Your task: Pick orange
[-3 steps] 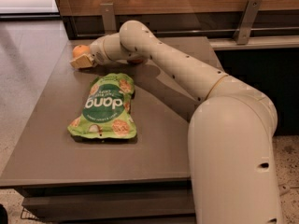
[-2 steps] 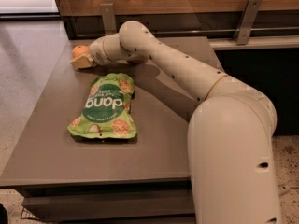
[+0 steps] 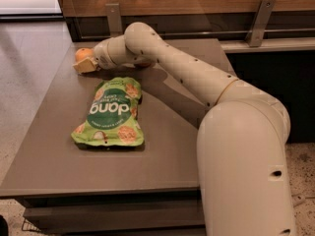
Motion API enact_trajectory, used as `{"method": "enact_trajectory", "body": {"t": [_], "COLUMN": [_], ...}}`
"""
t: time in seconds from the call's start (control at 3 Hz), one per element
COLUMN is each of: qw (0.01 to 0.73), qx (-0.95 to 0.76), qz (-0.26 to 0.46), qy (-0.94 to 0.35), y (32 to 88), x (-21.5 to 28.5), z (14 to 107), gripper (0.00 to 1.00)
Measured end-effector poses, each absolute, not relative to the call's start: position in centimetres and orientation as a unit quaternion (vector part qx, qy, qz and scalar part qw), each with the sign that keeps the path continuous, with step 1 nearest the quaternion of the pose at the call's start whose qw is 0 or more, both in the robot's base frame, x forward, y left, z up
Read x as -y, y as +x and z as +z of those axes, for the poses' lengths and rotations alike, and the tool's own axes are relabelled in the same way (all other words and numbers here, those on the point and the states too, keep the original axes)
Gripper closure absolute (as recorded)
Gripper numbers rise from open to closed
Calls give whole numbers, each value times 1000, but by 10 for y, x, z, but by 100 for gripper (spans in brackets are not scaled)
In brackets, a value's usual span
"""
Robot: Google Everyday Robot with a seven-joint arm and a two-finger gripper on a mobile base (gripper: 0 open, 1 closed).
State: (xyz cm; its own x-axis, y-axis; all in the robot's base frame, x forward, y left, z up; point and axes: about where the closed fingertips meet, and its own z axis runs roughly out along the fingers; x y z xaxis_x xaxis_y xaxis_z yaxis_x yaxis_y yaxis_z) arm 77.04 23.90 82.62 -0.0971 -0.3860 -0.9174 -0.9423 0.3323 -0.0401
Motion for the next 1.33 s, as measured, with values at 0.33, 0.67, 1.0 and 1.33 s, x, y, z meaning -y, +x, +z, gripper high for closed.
{"method": "enact_trajectory", "body": {"t": [0.33,0.67,1.0,1.33], "qw": [461,468,491,522], "qx": [-662,-647,-634,-612], "qz": [312,313,298,275], "qy": [-503,-514,-517,-527], "y": [763,752,735,708], "x": [-239,-234,-220,-207], "z": [843,870,904,935], "gripper": [100,100,100,100]}}
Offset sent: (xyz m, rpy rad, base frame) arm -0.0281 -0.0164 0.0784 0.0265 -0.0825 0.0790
